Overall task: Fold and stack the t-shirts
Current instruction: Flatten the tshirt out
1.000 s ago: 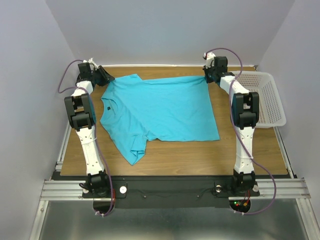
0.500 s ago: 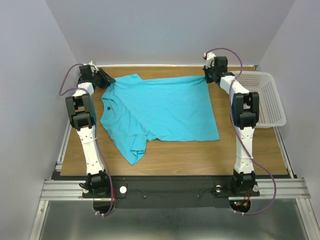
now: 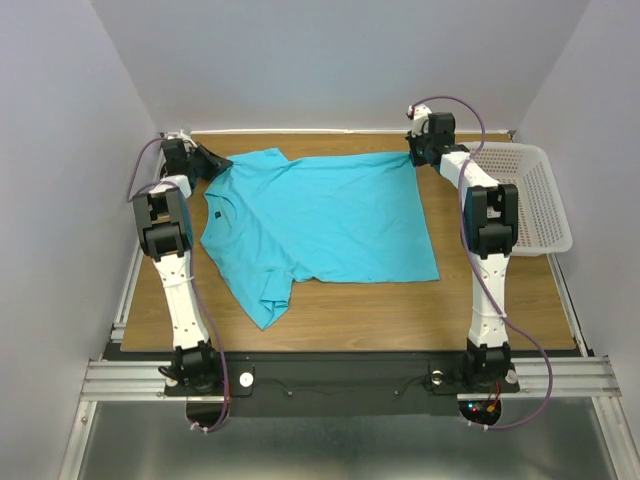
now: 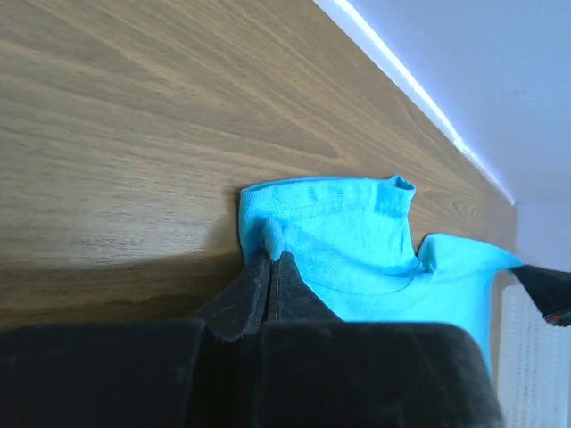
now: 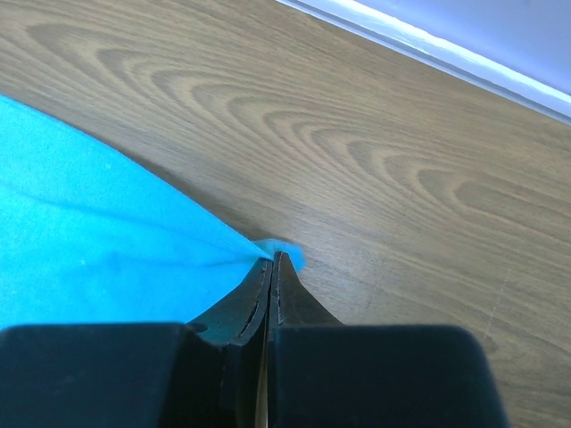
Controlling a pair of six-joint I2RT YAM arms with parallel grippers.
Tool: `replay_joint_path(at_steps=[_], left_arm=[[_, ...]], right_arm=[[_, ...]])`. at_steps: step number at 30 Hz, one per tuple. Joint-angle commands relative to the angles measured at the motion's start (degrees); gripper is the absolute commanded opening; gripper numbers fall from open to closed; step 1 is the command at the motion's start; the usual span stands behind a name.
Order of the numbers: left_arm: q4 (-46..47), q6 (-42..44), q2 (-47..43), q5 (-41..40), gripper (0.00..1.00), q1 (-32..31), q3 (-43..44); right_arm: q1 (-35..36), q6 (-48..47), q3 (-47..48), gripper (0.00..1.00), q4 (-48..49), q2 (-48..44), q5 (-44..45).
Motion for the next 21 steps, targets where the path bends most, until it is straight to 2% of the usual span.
replay_joint_path(at_steps=[1,8,15,21], left_arm=[[11.8,-7.7,-6.4,1.2,0.00,0.6,-5.4],[23.9,-14.6,-11.8,-1.8,0.00,2.0,-13.8],[29.7,-18.2,-15.4,-4.6,0.00,3.0,-19.5],[33.4,-19.5,-16.8,-3.8,0.00,3.2,-21.7]], right_arm=[[-0.5,0.9,-1.2,0.00,1.6,-4.7,0.6],[-1.2,4.1,-1.1,0.00,1.7,-5.5,3.5],[-1.3,5.7,-1.6,0.01,1.6,-6.6,4.3],[-1.4,6.3,-1.6,0.01,1.6,-7.6,4.1]])
